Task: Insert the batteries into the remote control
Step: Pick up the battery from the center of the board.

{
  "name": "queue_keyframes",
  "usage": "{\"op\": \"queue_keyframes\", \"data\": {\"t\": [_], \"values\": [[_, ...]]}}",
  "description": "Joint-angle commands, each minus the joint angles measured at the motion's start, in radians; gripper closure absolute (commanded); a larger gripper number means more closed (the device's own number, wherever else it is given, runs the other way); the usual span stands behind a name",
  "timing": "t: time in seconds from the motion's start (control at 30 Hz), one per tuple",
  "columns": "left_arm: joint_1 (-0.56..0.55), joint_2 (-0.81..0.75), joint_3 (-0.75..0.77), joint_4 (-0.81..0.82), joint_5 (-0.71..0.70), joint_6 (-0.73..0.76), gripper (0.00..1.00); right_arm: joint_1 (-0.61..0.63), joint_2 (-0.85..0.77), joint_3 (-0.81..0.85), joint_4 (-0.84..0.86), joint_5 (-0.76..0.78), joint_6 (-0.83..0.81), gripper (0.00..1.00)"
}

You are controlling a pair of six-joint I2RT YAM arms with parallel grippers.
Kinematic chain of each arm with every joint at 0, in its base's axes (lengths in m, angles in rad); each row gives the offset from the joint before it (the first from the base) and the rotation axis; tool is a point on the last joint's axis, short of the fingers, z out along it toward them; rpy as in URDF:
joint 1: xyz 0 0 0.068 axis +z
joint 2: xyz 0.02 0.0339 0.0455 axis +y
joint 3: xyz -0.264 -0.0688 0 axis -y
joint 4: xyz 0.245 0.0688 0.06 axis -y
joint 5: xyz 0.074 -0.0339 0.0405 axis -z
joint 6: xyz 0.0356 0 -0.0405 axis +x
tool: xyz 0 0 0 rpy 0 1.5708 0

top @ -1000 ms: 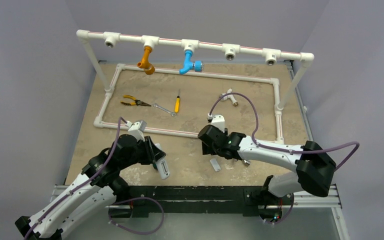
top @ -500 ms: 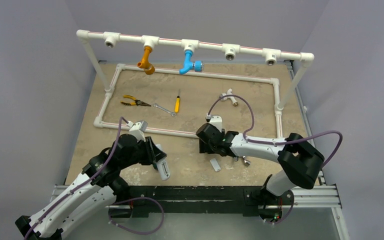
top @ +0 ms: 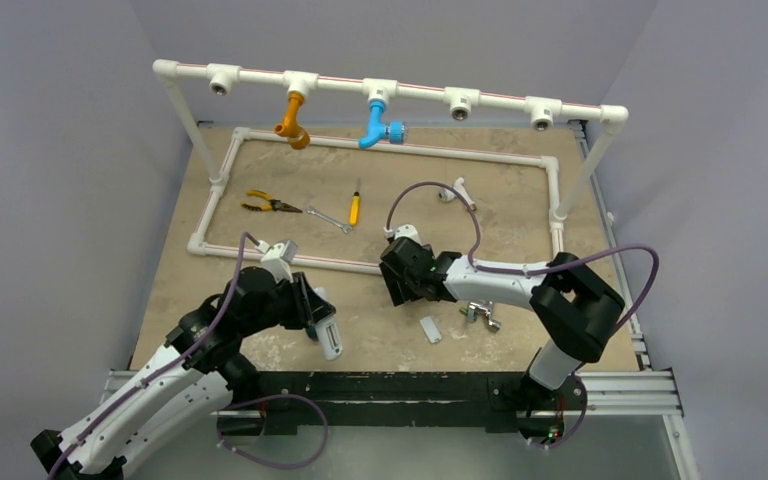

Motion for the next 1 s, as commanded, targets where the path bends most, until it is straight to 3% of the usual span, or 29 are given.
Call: {"op": "queue_keyframes", "data": {"t": [0.0, 0.17, 0.67, 0.97], "values": [[0.004, 0.001, 0.023, 0.049, 0.016, 0.015, 1.00, -0.025, 0.022, -0.004, -0.001, -0.035, -0.070, 0.31], [0.004, 0.012, 0.021, 0.051, 0.017, 0.015, 1.00, -0.033, 0.011, -0.040, 0.032, -0.085, -0.071, 0.33], [0.004, 0.035, 0.027, 0.065, 0.021, 0.007, 1.00, -0.033, -0.055, -0.136, 0.014, -0.181, -0.016, 0.65], [0.004, 0.056, 0.032, 0.078, 0.032, 0.004, 1.00, -0.034, -0.040, -0.162, 0.046, -0.207, -0.014, 0.74]]}}
